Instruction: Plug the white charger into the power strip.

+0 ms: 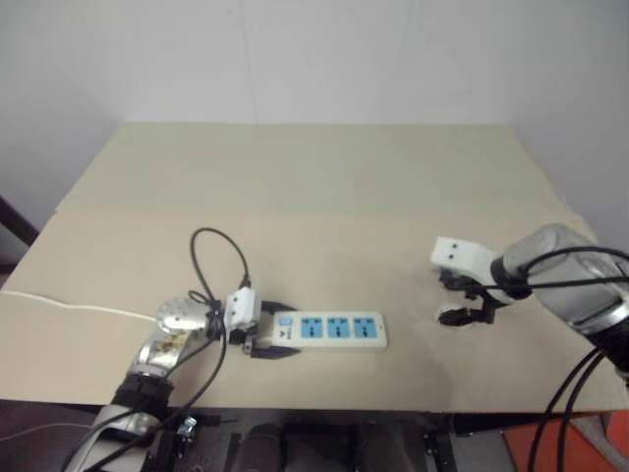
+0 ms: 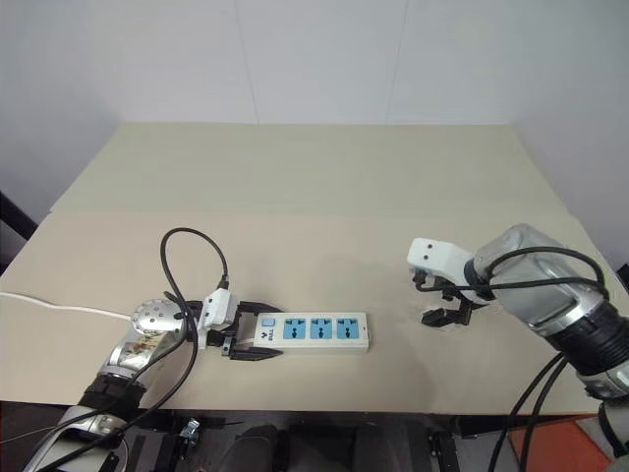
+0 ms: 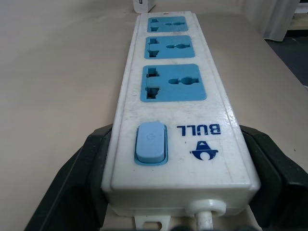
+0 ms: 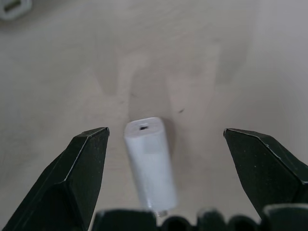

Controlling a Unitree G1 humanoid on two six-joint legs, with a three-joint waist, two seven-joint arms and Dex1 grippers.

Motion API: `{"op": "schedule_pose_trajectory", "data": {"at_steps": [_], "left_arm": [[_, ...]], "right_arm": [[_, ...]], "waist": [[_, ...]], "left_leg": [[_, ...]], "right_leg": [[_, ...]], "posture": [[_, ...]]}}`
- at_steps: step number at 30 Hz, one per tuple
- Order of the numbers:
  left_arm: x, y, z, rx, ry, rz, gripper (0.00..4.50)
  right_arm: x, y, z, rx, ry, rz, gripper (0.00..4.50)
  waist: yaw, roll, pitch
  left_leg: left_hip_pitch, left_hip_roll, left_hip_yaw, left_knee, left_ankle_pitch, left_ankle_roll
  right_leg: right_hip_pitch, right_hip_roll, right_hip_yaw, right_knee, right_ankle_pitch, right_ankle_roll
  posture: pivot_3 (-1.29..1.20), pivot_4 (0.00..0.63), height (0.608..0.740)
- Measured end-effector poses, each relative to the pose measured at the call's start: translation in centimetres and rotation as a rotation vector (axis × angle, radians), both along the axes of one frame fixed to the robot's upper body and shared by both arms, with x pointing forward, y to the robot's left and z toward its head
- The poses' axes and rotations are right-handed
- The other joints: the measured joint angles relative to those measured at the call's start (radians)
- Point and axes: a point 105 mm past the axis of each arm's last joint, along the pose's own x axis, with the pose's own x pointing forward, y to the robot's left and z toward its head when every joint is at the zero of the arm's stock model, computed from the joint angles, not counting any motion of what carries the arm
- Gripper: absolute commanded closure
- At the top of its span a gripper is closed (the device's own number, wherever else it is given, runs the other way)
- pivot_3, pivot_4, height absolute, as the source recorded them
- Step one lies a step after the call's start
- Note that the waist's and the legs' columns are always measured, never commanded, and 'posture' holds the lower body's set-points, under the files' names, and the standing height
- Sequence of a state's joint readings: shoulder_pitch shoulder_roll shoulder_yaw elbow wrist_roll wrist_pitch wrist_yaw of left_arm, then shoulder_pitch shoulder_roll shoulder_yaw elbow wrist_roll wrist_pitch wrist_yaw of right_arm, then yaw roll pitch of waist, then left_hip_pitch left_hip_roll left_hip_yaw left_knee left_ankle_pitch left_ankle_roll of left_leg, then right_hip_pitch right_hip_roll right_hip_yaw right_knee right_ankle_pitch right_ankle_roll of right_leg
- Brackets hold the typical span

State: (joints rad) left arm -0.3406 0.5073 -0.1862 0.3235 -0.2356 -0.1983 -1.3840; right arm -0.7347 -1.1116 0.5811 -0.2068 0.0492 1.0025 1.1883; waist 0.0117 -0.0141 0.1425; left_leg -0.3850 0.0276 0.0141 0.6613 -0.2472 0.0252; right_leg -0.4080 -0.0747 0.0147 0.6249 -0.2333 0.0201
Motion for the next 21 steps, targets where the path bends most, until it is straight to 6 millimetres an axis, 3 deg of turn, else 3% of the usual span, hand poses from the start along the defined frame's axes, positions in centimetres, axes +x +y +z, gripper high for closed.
{"op": "schedule_pose_trajectory", "data": {"at_steps": [5,8,16,21], "left_arm": [[0.0,0.1,0.0,0.001,0.0,0.001,1.18],[0.0,0.0,0.0,0.001,-0.002,-0.001,1.18],[0.0,0.1,0.0,0.003,-0.003,0.001,1.18],[0.1,0.1,0.0,0.005,-0.003,0.002,1.18]], "right_arm": [[-0.1,0.3,-0.9,-0.024,0.024,0.014,0.0],[-0.1,0.3,-1.5,-0.026,0.048,0.011,0.6],[-0.1,0.3,-2.3,-0.047,0.074,0.016,3.29],[0.1,0.5,-2.3,-0.058,0.062,0.034,3.39]], "waist": [[-0.001,0.0,0.0],[0.0,0.0,0.0],[-0.001,0.0,0.0],[-0.002,0.0,0.0]], "left_leg": [[0.001,0.0,0.0,0.0,0.0,0.0],[0.001,0.0,0.0,0.0,0.0,0.0],[0.001,0.0,0.0,0.0,0.0,0.0],[0.002,0.0,0.0,0.0,0.0,0.0]], "right_leg": [[0.0,0.0,0.0,0.001,0.0,0.0],[0.0,0.0,0.0,0.001,0.0,0.0],[0.001,0.001,0.0,0.001,0.0,0.0],[0.001,0.001,0.0,0.001,0.0,0.0]], "posture": [[0.0,0.15,0.74],[0.0,0.15,0.74],[0.0,0.15,0.74],[0.0,0.15,0.74]]}}
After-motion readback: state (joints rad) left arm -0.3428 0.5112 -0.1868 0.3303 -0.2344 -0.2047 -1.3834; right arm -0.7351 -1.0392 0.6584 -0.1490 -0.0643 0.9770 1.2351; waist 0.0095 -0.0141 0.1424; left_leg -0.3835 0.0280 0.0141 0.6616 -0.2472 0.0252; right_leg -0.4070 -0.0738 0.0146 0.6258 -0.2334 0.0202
